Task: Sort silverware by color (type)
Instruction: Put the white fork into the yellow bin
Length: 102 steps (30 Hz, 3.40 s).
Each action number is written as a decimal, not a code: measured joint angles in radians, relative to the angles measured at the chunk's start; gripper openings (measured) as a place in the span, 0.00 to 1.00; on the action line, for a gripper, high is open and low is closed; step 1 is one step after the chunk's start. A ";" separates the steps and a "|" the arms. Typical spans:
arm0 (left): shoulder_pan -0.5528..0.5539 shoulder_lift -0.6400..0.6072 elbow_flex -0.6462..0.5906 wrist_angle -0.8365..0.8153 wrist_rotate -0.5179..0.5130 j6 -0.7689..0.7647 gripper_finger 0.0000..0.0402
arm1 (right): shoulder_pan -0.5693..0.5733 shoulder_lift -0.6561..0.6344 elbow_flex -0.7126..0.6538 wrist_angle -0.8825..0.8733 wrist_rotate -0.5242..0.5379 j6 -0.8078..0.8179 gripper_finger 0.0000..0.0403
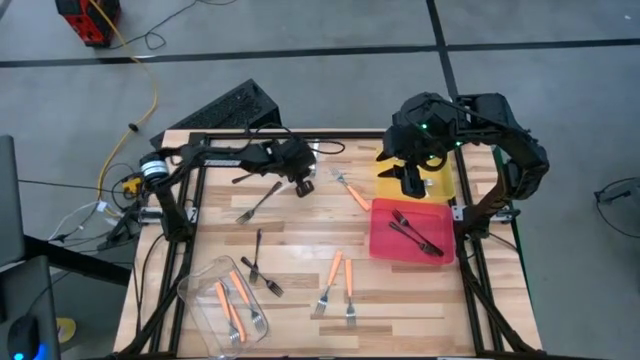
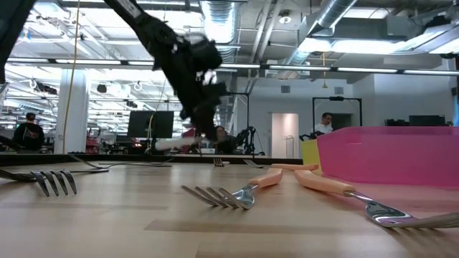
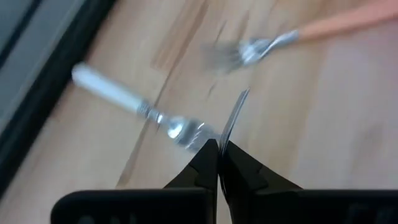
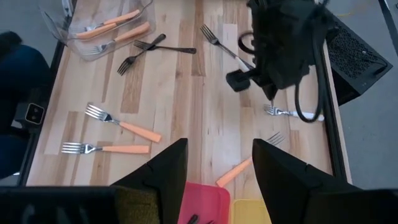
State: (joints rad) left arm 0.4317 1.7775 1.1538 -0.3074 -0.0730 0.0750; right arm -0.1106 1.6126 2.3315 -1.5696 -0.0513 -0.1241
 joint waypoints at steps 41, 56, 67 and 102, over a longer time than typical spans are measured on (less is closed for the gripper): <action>-0.587 -1.042 -0.722 0.865 -0.348 -0.134 0.00 | 0.088 -0.355 -1.619 1.999 0.024 0.361 0.50; -0.632 -0.835 -0.729 1.102 -0.245 -0.052 0.00 | 0.201 0.056 -1.463 2.347 0.025 0.351 0.50; -0.710 -0.689 -0.728 1.302 -0.238 0.053 0.00 | 0.236 0.212 -1.327 2.396 0.037 0.350 0.60; -0.699 -0.394 -0.727 1.697 -0.220 0.097 0.00 | 0.233 0.226 -1.283 2.386 0.061 0.300 0.52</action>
State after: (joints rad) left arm -0.2672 1.3839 0.4271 1.3895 -0.2928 0.1717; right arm 0.1223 1.8381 1.0489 0.8162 0.0094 0.1761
